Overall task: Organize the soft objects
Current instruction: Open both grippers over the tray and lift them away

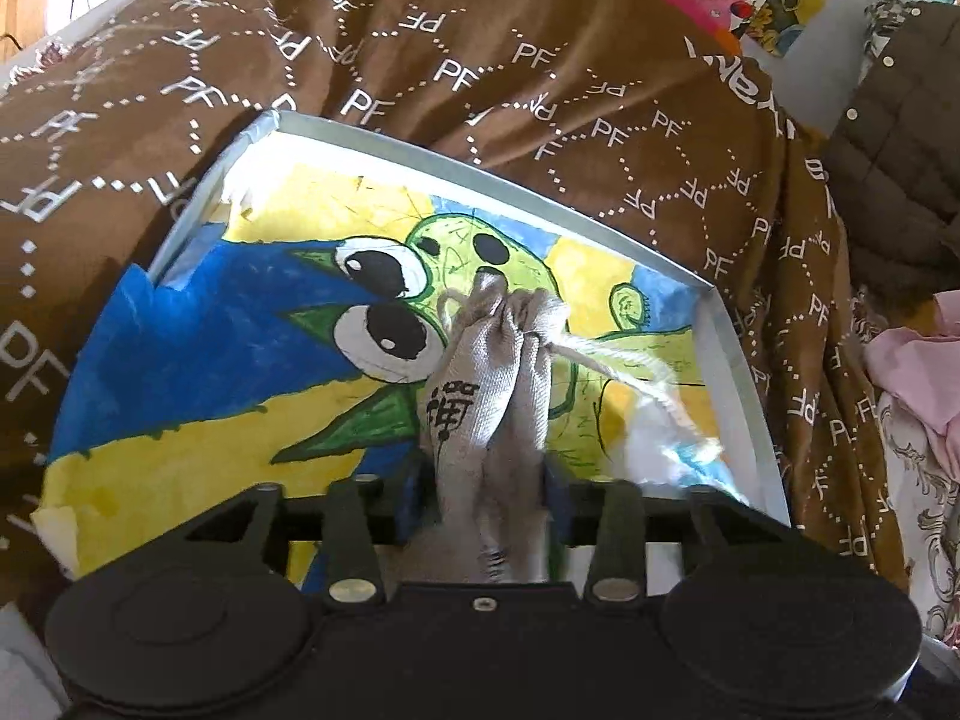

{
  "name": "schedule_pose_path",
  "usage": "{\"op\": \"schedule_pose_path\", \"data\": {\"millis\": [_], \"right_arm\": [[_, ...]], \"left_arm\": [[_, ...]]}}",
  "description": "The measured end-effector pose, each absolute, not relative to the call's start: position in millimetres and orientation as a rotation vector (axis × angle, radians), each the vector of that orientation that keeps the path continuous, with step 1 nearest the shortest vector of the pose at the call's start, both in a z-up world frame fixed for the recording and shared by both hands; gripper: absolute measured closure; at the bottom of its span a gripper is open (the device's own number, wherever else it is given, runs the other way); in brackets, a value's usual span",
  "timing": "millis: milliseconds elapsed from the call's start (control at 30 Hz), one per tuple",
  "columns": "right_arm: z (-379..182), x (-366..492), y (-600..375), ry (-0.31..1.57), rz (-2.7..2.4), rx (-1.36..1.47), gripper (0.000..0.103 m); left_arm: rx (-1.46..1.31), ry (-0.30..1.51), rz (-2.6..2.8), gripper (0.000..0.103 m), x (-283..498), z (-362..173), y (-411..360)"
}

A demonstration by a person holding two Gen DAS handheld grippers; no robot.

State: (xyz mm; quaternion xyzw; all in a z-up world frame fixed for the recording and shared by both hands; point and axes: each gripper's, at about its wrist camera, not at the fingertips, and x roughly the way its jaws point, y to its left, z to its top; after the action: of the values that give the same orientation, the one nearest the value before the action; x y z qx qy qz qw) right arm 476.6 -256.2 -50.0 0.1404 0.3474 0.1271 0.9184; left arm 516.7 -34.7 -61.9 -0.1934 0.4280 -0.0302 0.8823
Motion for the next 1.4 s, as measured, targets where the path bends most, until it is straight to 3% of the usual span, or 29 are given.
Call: {"op": "schedule_pose_path", "data": {"millis": [100, 400, 500, 633, 733, 1000, 1400], "right_arm": [[-40, 470, -258, 0.688, 0.248, 0.268, 0.029], [8, 433, -278, 0.550, 0.230, 0.288, 0.008], [29, 414, -285, 0.494, 0.235, 0.293, 0.001], [52, 383, -289, 0.429, 0.243, 0.291, 0.000], [67, 358, -287, 0.381, 0.259, 0.276, 0.000], [91, 294, -274, 0.265, 0.291, 0.249, 0.000], [84, 201, -244, 0.162, 0.322, 0.140, 0.000]], "left_arm": [[-0.388, 0.870, -0.043, 0.034, 509, -54, -33], [-0.370, 0.768, -0.010, 0.017, 470, -7, -20], [-0.337, 0.717, -0.017, 0.016, 450, 15, -19], [-0.313, 0.626, -0.034, 0.014, 417, 43, -19], [-0.299, 0.540, -0.035, 0.005, 386, 62, -20], [-0.300, 0.378, -0.067, 0.003, 303, 88, -15], [-0.246, 0.263, -0.090, 0.001, 203, 89, -2]]}}
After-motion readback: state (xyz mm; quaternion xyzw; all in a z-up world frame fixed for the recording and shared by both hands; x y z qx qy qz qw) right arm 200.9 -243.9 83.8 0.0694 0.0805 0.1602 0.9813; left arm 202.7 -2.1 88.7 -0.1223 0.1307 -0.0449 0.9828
